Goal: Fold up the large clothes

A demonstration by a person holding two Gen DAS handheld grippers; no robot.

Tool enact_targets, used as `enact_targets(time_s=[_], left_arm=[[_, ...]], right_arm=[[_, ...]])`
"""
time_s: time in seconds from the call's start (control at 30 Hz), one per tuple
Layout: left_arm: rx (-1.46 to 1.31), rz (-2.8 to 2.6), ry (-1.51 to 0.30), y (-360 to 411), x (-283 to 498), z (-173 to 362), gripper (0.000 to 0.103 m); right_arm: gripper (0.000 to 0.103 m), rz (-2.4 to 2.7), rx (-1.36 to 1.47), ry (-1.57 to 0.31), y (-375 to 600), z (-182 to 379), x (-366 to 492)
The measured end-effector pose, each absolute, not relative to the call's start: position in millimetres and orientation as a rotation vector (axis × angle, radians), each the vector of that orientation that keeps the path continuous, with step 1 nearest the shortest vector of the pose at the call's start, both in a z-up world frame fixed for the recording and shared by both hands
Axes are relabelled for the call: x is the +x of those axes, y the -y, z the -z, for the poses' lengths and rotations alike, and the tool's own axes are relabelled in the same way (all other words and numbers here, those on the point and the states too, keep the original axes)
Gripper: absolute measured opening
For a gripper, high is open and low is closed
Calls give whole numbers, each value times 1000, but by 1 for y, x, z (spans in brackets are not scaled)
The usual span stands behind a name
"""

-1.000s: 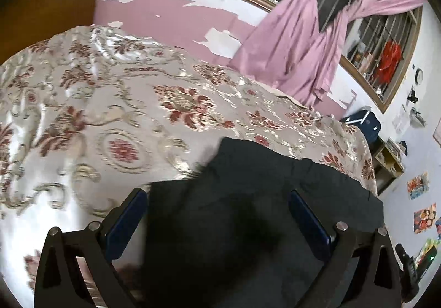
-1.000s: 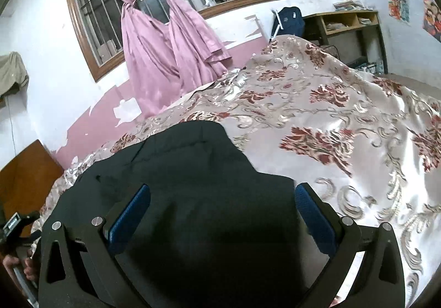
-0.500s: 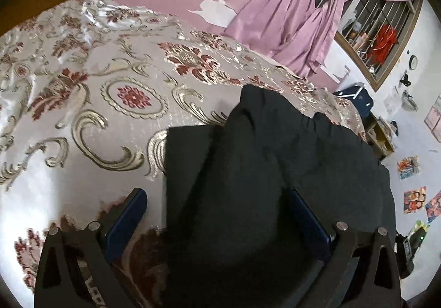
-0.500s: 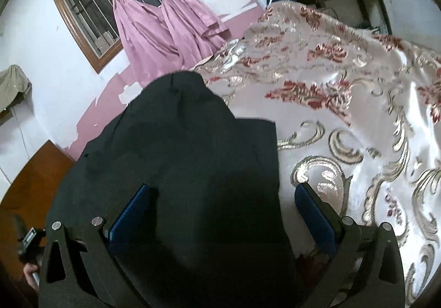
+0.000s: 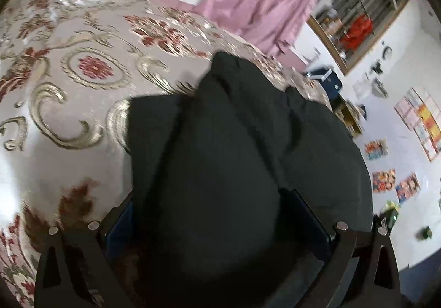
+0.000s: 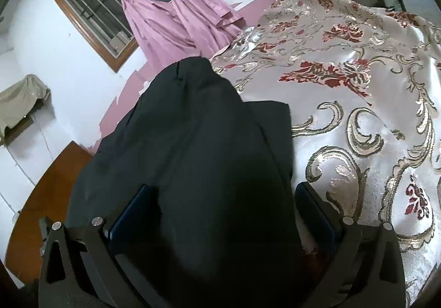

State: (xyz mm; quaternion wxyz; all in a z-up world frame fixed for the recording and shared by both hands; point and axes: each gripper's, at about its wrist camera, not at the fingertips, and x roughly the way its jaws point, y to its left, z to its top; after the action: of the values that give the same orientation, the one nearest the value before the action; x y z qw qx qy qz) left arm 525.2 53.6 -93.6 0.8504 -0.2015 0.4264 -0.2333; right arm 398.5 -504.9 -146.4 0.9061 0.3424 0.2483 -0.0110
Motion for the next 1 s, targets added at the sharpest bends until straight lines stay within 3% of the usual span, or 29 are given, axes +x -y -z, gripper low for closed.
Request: enact_targets(time_s=[0.33,0.53,1.0], left_arm=[[-357,530,-1000,-34,523,85,103],[-305,481,-947,-31,516,88,103],[-318,513,-954,-34,519,93,103]], right_arm=[[102,-169,712,-615,503,142,404],[102,-283,686,-719,495,143,413],[102,-249,590,-729,484,144,415]])
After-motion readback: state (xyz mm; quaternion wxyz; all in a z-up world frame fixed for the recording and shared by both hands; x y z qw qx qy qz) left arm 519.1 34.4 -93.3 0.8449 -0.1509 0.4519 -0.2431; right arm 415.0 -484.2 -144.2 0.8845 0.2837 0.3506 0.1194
